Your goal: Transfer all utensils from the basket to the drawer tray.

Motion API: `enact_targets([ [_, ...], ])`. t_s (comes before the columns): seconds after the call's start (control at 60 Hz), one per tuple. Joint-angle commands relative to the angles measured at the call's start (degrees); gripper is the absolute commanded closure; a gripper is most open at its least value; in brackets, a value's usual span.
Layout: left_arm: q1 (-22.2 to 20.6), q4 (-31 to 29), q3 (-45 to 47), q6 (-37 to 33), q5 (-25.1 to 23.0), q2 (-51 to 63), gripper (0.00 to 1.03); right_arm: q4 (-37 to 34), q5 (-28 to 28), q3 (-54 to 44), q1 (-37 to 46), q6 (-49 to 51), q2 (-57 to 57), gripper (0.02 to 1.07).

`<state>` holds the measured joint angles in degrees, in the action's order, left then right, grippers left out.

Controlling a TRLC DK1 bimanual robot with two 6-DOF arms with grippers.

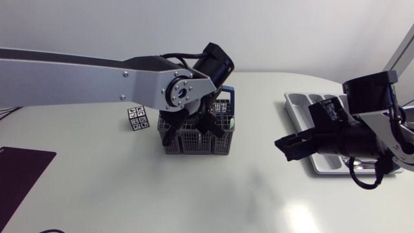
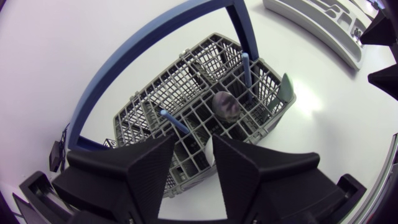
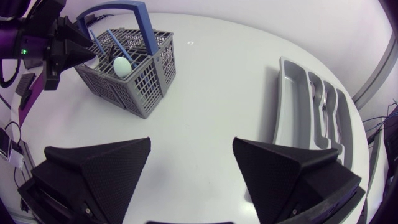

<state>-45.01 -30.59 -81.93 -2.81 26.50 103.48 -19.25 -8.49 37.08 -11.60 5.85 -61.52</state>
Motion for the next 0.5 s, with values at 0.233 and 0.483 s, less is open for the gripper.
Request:
enact_targets([
  [0.233, 0.37, -1.4, -1.65, 0.96, 0.92, 3.66, 0.88, 0.52, 0.67, 0.27, -0.71, 0.39, -0.71, 0.12],
  [0.483, 0.19, -1.84, -1.92, 0.88, 0.92, 1.81, 0.99, 0.61, 1.46, -0.17, -1.41, 0.39, -0.36, 0.12],
])
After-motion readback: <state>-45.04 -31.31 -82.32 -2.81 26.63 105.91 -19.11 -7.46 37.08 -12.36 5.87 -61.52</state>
